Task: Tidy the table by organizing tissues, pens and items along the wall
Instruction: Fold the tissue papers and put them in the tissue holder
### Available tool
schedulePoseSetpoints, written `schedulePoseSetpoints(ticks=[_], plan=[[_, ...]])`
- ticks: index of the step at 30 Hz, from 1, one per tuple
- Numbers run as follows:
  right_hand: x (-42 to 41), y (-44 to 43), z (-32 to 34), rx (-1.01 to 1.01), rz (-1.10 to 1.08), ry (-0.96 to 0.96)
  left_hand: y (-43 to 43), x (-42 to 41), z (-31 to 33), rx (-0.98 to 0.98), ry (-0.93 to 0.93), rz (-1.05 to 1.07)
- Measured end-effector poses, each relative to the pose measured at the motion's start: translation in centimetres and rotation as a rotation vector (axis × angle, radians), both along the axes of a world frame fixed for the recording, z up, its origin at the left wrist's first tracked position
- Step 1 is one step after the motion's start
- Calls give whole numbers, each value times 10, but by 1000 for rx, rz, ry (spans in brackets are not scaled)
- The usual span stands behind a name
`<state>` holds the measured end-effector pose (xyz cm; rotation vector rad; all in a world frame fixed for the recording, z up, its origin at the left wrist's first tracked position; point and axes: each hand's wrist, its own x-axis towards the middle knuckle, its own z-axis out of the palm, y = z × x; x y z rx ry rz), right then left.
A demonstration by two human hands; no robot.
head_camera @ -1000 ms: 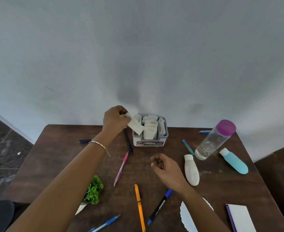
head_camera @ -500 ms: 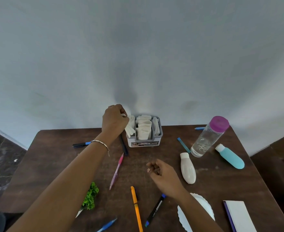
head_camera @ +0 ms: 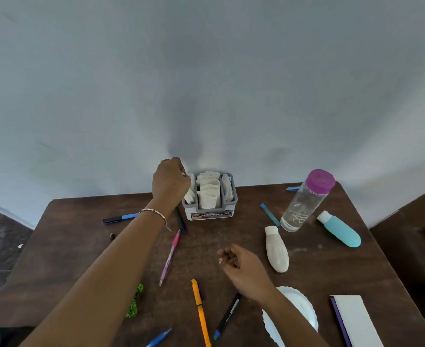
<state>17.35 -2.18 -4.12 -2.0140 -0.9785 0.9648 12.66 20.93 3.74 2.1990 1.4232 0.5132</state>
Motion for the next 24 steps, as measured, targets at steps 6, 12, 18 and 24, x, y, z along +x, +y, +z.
schedulePoseSetpoints(ticks=[6, 12, 18, 24], plan=[[-3, 1, -1, -11, 12, 8, -10, 0, -1, 98, 77, -60], [-5, 0, -4, -8, 22, 23, -9, 2, -12, -49, 92, -90], [-2, -2, -7, -23, 6, 29, -4, -3, -4, -82, -48, -9], [-3, 0, -7, -18, 19, 21, 2, -6, -6, -100, -61, 4]])
